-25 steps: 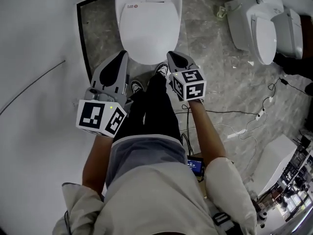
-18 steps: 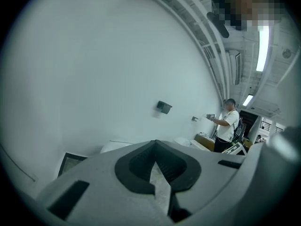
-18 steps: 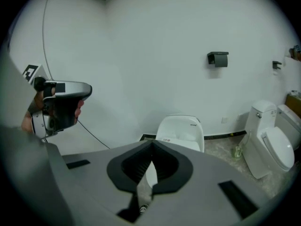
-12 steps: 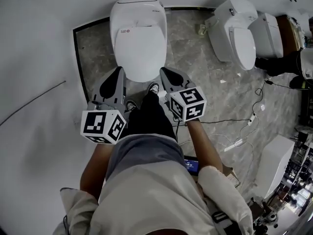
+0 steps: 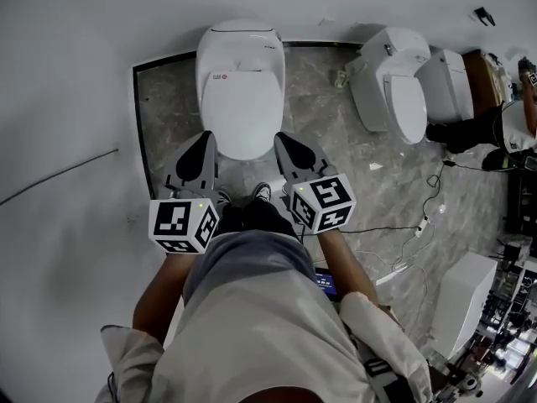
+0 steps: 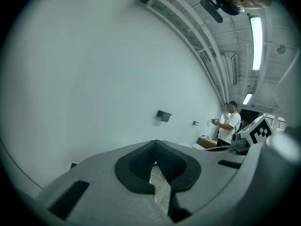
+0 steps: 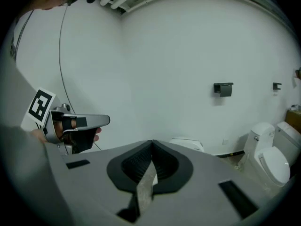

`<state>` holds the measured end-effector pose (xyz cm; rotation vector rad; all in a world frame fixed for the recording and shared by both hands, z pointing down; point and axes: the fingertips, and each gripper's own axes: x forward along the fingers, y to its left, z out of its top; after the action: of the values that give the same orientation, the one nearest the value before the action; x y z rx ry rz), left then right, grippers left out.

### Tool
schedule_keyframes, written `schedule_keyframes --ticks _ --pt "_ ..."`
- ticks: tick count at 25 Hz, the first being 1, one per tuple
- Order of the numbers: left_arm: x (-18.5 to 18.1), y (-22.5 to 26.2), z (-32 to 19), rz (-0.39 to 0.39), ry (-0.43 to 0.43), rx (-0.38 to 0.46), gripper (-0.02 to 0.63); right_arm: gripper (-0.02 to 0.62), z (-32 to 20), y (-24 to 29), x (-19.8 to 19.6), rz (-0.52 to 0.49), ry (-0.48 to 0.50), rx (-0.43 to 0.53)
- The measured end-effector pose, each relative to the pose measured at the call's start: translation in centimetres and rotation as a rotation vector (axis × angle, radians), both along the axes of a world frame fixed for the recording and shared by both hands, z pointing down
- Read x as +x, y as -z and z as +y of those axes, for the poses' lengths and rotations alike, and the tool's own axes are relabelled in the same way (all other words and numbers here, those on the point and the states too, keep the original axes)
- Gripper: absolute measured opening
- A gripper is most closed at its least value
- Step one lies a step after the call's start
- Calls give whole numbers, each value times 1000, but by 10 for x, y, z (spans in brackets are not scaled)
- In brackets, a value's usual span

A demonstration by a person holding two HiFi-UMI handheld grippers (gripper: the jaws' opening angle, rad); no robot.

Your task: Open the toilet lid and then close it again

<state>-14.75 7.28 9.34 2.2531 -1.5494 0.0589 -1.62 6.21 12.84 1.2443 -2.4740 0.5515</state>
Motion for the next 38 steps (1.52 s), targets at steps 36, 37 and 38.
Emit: schedule_keyframes --ticks 36,37,38 --pt "78 73 25 -75 37 102 6 9 38 87 96 -87 88 100" --pt "77 74 26 -75 36 103 6 9 40 89 95 -86 92 103" --pt "77 75 27 -75 33 105 6 9 41 92 93 -85 96 109"
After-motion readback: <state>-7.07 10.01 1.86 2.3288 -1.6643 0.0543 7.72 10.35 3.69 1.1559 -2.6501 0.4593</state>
